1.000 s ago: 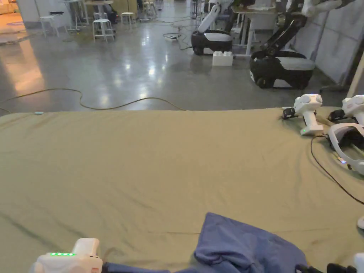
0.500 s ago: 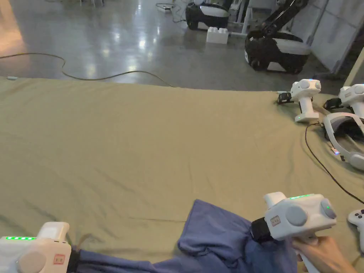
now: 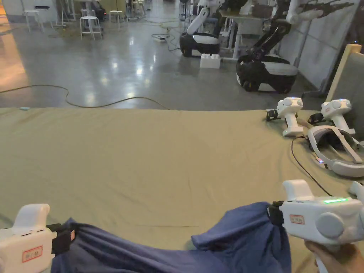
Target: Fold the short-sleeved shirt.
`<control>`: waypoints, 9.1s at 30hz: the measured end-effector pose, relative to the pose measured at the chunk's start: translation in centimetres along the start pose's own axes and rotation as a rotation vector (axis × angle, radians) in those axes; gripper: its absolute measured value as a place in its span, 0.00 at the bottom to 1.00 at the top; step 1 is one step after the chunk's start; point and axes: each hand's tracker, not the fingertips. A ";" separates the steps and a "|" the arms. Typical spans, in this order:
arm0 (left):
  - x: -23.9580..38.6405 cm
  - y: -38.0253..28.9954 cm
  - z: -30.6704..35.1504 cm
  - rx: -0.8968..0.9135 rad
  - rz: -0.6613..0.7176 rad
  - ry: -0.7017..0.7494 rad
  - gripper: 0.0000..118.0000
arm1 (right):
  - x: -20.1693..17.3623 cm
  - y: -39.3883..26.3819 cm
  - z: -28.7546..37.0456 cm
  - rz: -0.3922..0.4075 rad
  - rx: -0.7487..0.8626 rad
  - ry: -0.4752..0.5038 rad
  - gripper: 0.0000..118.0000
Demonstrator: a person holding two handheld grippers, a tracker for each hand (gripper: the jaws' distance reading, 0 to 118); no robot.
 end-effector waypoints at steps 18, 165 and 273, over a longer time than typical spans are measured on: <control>4.7 18.0 25.5 0.626 -0.083 0.062 0.02 | -3.7 18.8 24.0 0.018 0.603 -0.066 0.01; -6.2 -19.0 5.3 -0.283 0.219 0.072 0.27 | -11.9 -15.0 23.0 -0.042 0.303 -0.086 0.00; 0.4 -9.9 15.4 0.148 0.189 0.118 0.65 | -12.9 -11.9 24.8 -0.033 0.475 0.015 0.00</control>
